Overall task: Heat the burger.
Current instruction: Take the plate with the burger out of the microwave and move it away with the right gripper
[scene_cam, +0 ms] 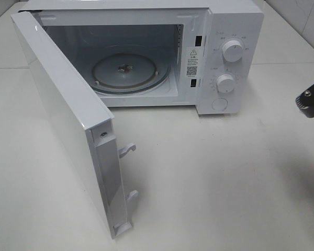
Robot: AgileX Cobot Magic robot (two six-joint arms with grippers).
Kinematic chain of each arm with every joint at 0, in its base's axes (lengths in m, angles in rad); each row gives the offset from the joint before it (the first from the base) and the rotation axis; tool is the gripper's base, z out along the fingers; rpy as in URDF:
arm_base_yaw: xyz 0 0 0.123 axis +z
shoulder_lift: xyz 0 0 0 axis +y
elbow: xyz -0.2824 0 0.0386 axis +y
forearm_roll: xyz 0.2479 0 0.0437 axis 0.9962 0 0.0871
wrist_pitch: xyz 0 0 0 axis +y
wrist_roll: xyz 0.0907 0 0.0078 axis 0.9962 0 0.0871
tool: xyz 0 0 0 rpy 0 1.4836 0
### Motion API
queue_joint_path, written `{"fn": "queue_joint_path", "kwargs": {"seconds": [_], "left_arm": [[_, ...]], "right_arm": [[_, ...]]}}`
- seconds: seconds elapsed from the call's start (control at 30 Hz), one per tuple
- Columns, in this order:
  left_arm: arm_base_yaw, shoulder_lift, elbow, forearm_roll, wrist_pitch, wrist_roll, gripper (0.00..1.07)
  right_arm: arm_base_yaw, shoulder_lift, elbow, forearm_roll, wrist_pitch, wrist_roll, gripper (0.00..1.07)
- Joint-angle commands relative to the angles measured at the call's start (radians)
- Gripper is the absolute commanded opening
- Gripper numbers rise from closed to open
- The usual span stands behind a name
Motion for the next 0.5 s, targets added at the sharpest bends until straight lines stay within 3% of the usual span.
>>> {"fn": "queue_joint_path", "kwargs": {"seconds": [0.03,0.27,0.5], "left_arm": [[0.002,-0.014,-0.001,-0.002,-0.014,-0.001,0.98],[0.002,-0.014,-0.001,-0.002,-0.014,-0.001,0.98],[0.002,-0.014,-0.001,-0.002,-0.014,-0.001,0.98]], "right_arm": [[-0.006,0.072,-0.015,-0.06,0.034,0.053,0.0],[-0.008,0.133,-0.015,-0.062,-0.007,0.136,0.0],[-0.07,0.21,-0.015,-0.054,-0.09,0.186,0.0]]}}
